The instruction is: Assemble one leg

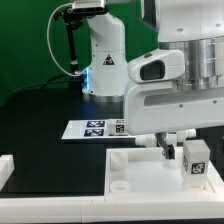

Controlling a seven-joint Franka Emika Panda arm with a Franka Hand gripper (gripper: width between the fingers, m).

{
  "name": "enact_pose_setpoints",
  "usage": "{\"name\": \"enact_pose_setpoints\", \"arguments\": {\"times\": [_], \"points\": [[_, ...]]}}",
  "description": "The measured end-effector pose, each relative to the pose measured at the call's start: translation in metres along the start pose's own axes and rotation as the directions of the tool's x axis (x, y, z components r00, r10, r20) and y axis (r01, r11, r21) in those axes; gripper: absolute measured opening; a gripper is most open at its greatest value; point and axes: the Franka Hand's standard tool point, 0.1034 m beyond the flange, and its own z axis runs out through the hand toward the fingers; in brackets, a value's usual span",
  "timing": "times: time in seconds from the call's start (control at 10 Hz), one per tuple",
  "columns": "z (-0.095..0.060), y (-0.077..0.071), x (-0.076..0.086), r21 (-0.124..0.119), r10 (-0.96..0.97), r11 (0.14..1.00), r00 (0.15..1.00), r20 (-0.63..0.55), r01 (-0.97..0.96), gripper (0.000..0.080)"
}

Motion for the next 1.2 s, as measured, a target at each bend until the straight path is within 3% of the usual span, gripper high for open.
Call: {"name": "enact_pose_setpoints", "arguments": {"times": [0.4,0.6,0.7,0.8,1.0,1.2], "points": [[0.001,0.0005,-0.0005,0.0,0.016,1.0,0.999,0.028,-0.016,0.0649],[0.0011,0.0002,-0.0006,0.0,0.082,0.997,0.996,0.028,-0.082,0.0402],[0.0012,0.0001,-0.0006,-0.003,0.167,0.986,0.986,0.028,-0.167,0.0402],[0.0013,0.0002,-0.0006,-0.004,0.227,0.974,0.974,0.028,-0.226,0.0285],[0.0015,-0.0007,-0.0006,-0.006,0.391,0.92,0.92,0.019,-0.391,0.0285],[0.0019,-0.0016,-0.0024,-0.004,0.62,0.784,0.784,0.003,-0.62,0.0285]]}}
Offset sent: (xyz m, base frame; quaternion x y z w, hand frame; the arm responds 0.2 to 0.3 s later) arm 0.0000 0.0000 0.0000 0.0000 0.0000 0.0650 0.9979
